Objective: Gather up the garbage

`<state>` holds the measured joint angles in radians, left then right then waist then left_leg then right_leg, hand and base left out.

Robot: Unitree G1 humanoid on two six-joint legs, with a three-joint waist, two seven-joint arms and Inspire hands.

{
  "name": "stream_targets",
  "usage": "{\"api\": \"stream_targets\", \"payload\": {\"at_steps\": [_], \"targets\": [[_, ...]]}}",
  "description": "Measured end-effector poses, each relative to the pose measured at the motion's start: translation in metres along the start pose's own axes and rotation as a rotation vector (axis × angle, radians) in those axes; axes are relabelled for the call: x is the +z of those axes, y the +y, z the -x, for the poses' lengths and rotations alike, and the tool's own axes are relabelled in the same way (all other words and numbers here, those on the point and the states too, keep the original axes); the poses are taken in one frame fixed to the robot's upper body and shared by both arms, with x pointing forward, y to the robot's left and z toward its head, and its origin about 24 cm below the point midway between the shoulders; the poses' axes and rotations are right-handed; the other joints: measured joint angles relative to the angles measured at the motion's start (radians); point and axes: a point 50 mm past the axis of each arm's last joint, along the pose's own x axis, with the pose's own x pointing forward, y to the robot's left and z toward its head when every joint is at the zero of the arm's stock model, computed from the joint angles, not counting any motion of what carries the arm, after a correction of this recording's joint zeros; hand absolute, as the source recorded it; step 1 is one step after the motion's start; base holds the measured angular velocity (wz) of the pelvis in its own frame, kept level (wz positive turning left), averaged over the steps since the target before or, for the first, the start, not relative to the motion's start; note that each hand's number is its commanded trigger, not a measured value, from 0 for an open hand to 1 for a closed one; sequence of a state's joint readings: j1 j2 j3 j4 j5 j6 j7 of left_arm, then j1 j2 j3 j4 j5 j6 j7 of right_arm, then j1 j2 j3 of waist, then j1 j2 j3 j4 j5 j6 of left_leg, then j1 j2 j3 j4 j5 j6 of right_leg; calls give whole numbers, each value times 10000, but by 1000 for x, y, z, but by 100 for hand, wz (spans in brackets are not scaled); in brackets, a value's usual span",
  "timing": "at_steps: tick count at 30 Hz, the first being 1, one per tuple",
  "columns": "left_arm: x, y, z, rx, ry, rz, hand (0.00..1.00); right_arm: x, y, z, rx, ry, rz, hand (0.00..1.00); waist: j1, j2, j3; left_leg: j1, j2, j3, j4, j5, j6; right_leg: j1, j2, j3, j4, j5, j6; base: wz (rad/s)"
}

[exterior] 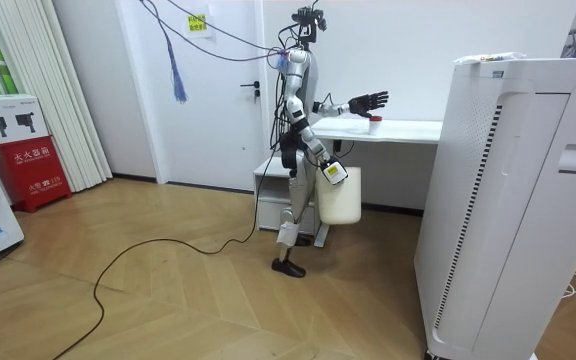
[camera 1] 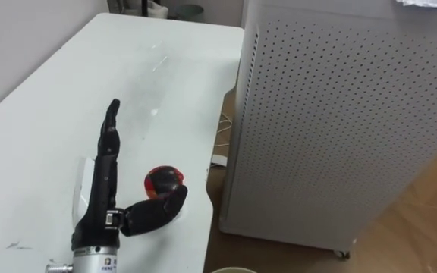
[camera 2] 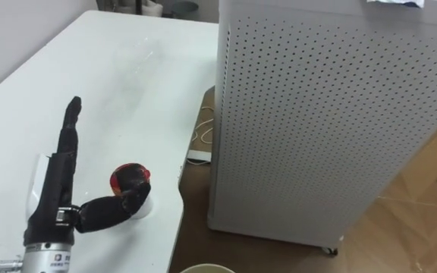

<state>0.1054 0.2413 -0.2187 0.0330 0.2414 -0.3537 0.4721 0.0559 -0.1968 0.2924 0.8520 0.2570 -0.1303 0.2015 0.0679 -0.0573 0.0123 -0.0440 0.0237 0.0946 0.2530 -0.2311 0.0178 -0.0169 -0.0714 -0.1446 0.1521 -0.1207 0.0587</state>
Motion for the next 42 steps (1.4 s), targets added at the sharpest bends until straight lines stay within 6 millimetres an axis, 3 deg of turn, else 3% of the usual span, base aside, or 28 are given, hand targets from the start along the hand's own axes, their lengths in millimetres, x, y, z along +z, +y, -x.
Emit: {"api": "stream_targets", "payload": {"at_steps": [4,15,22,31,42], "targets": [[-15,-4,6,-362,866,139,0,-1,1,0,99,25,-4,100,-51,-9,4,17,3,4,3,0,0,14,0,0,4,0,0,0],[-19,-9,9,-670,1287,329,0,-2,2,0,257,110,296,100,-105,-233,34,130,8,25,8,0,-1,111,5,30,17,0,-1,0],[-22,-12,12,-908,1581,420,0,-1,2,0,292,73,262,100,-115,-221,34,212,10,51,-44,0,-2,188,11,21,15,-1,-1,0],[-29,-6,15,-128,2520,1902,0,-1,2,0,277,81,283,100,-119,-223,32,250,8,27,-42,0,-2,211,11,23,17,0,-1,0],[-38,-5,18,212,3047,2008,0,-4,3,0,230,322,348,100,-152,-212,23,273,13,68,-19,0,-2,242,11,27,20,1,-3,0]]}}
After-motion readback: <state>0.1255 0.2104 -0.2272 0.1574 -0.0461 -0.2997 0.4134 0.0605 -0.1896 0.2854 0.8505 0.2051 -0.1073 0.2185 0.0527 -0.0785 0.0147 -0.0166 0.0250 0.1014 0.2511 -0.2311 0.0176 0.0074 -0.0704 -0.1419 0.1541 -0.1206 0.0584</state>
